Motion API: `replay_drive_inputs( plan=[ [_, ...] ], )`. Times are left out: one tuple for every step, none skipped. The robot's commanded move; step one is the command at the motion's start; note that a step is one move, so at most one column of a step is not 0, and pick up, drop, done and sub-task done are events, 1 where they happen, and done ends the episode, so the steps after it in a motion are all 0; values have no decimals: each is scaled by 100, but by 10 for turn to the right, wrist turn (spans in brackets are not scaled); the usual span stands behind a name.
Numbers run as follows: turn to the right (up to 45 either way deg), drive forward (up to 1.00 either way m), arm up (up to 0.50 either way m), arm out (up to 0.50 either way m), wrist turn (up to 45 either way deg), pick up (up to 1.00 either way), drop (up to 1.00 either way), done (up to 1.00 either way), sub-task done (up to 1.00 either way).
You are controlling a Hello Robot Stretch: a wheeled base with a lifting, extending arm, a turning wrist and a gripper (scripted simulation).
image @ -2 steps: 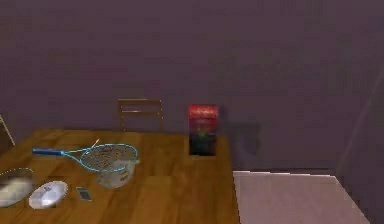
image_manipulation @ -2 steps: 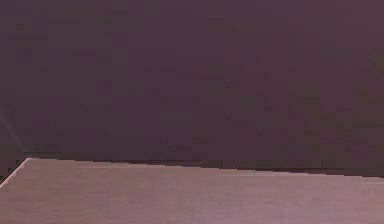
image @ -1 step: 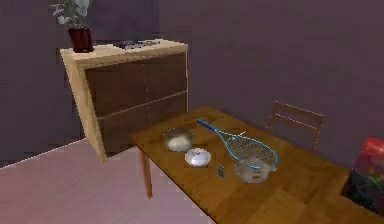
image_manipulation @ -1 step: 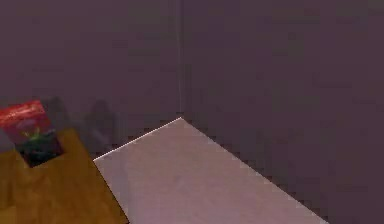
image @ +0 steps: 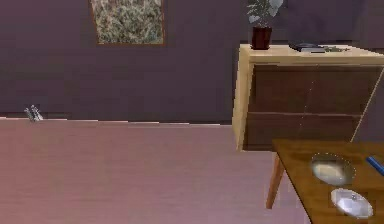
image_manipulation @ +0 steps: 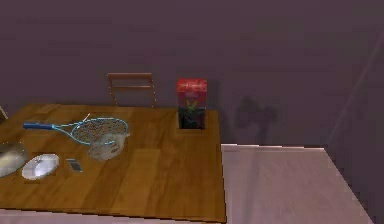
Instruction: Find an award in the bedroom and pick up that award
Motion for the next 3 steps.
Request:
replay_drive_inputs(
  plan=[
    [-150, 0, 0, 0, 0, 0, 0, 0, 0],
    [330, 0, 0, 0, 0, 0, 0, 0, 0],
    [0, 65, 0, 0, 0, 0, 0, 0, 0]
  ],
)
